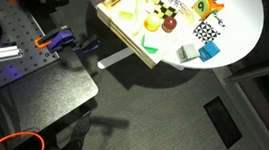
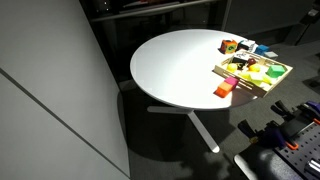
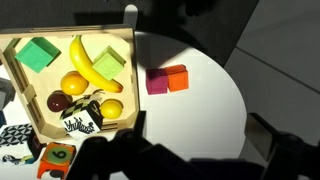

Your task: Remove the plushy cube from the crate and put it on the table

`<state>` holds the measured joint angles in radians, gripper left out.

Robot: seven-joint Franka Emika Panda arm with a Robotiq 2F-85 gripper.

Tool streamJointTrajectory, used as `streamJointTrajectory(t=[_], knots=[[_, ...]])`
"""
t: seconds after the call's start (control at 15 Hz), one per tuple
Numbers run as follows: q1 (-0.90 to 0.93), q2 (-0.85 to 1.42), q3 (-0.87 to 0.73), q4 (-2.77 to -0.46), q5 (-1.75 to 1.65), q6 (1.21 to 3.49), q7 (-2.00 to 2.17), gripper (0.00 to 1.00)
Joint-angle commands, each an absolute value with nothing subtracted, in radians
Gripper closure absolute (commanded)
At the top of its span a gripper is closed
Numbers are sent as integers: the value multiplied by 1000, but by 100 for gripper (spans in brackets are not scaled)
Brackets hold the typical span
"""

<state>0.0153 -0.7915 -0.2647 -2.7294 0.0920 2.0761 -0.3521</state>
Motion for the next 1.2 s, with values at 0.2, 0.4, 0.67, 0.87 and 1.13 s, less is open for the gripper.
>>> streamJointTrajectory(t=[0.2, 0.4, 0.67, 0.87, 1.13], knots=[[-47, -506, -239, -2627, 32, 2173, -325, 0], [-81, -397, -235, -2587, -5, 2182, -320, 0], [-118, -306, -235, -2559, -56, 2234, -326, 0], [-135, -278, -233, -2557, -78, 2319, -322, 0], [-135, -284, -238, -2577, -50, 2334, -342, 0]])
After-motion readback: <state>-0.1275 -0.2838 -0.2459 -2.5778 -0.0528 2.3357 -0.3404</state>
